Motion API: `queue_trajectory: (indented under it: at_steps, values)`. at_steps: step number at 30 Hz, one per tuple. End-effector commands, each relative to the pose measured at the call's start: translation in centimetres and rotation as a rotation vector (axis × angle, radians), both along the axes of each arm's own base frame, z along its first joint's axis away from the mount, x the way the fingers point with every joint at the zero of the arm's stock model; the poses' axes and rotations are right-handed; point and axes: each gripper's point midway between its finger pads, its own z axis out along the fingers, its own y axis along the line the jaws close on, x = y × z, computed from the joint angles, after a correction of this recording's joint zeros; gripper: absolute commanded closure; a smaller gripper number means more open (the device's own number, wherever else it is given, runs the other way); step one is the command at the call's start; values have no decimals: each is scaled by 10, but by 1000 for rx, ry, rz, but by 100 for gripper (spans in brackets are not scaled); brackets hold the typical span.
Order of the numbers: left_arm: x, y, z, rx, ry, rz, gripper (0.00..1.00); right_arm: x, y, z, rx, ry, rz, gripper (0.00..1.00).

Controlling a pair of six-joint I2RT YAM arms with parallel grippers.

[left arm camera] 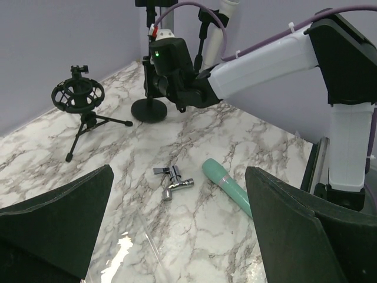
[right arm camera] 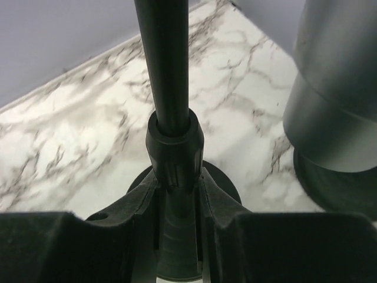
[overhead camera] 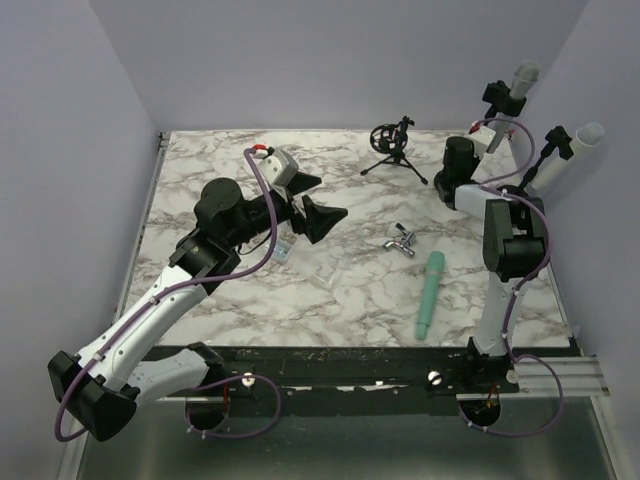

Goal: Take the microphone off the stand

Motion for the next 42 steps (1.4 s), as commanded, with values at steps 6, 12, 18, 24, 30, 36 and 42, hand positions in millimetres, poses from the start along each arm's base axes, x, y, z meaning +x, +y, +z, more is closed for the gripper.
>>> queue_trajectory:
  at_steps: [6,12,18,24,30,36,42]
  values:
    - [-15,7,27,-44,-73,-17,2,-57,46,-9,2,31,23,99]
    - [-14,7,26,-40,-74,-11,2,-75,79,-7,-15,18,116,99]
    - [-14,7,25,-40,-70,-12,2,-79,130,5,-14,-24,271,99]
    - [-12,9,25,-31,-81,4,2,-79,164,4,7,-42,371,99]
    - [-8,9,20,-20,-78,21,2,-89,193,4,-7,-60,452,99]
    - [-2,6,12,-5,-60,24,2,-96,196,6,-20,-51,464,73]
    - [4,3,4,10,-44,33,2,-107,185,24,-29,-70,431,31]
